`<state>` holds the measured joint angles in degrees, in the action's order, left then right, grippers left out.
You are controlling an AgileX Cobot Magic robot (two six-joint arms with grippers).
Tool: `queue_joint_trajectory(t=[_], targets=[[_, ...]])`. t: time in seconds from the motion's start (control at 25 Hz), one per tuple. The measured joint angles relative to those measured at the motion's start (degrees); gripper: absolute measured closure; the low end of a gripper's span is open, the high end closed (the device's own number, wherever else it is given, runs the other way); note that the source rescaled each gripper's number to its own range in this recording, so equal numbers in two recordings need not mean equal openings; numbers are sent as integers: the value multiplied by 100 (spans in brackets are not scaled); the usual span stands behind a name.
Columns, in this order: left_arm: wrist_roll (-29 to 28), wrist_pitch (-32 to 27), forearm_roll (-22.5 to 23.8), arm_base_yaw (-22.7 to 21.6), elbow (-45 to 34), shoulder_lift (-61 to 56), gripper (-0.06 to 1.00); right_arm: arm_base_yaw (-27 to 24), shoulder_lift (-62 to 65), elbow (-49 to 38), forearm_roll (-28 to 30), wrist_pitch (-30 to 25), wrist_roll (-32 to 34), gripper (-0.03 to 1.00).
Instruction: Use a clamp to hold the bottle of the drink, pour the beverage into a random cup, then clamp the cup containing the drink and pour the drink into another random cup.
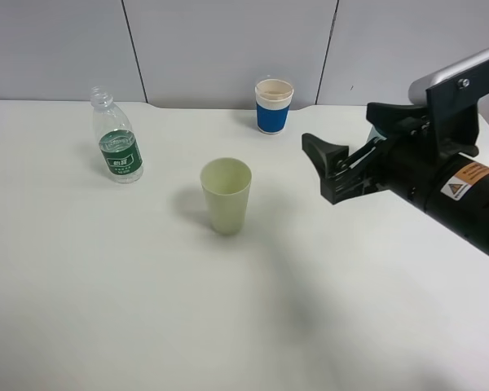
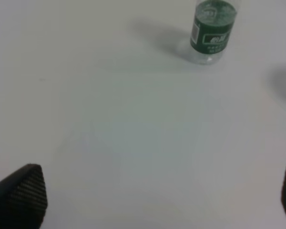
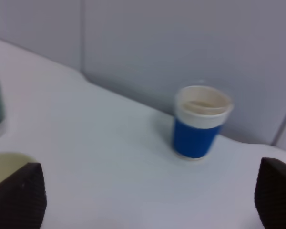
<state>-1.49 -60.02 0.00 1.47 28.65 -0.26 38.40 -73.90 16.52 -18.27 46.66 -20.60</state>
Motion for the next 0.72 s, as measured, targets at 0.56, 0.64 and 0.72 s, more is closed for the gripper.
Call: queue_joint_trajectory(t=[0.56,0.64,0.72], targets=[[0,0,0,0,0,0,-6,-2191,1079,849,1110,-1733,300,21],[0,0,0,0,0,0,-6,-2387,1332,860,1238,-1979,525,21],[0,0,0,0,0,0,-6,-2635,1577,866,1376,-2282,690,21]])
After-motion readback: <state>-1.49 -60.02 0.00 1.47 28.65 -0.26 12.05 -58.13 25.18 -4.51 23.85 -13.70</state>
